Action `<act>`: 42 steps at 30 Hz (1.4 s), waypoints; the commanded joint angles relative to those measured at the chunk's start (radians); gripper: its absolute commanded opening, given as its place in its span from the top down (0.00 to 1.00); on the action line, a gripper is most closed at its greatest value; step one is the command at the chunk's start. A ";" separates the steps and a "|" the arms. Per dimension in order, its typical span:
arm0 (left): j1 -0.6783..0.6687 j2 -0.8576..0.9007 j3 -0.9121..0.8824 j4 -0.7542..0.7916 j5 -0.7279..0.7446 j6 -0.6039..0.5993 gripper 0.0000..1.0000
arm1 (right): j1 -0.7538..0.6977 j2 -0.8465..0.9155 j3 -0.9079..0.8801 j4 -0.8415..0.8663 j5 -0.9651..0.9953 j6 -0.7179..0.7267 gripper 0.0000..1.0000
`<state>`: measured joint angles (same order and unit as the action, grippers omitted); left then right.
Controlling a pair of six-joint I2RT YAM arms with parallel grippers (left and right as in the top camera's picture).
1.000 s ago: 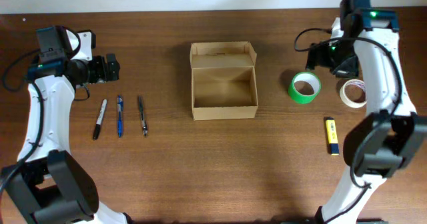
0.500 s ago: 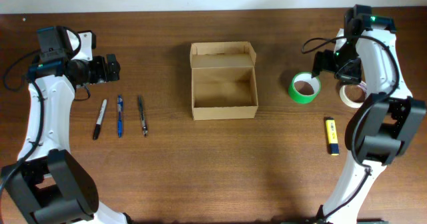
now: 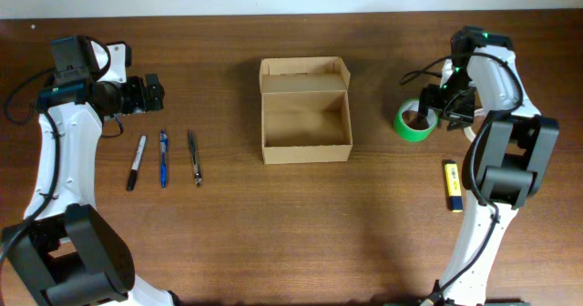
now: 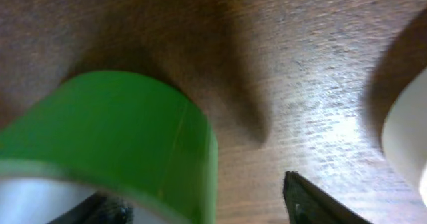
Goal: Pack container
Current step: 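Move the right gripper to the green tape roll and grasp it, then carry the green tape into the box and release it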
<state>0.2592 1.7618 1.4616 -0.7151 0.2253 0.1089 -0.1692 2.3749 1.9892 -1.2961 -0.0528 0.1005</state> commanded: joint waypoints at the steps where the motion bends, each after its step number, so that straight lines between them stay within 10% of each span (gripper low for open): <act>1: 0.002 0.007 0.014 -0.001 0.015 0.013 0.01 | 0.005 0.020 -0.017 0.006 -0.003 0.005 0.35; 16: 0.002 0.007 0.014 -0.001 0.015 0.013 0.01 | 0.005 -0.001 -0.006 -0.001 -0.050 0.004 0.96; 25: 0.002 0.007 0.014 -0.001 0.015 0.013 0.01 | 0.082 -0.258 0.228 -0.109 -0.146 -0.107 0.96; 32: 0.002 0.007 0.014 -0.001 0.015 0.013 0.01 | 0.414 -0.475 0.416 -0.166 -0.048 -0.387 0.96; 42: 0.002 0.007 0.014 -0.001 0.015 0.013 0.01 | 0.737 -0.368 0.327 -0.172 0.111 -0.654 0.96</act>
<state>0.2592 1.7618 1.4616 -0.7155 0.2291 0.1089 0.5571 1.9179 2.3653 -1.4773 -0.0231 -0.4614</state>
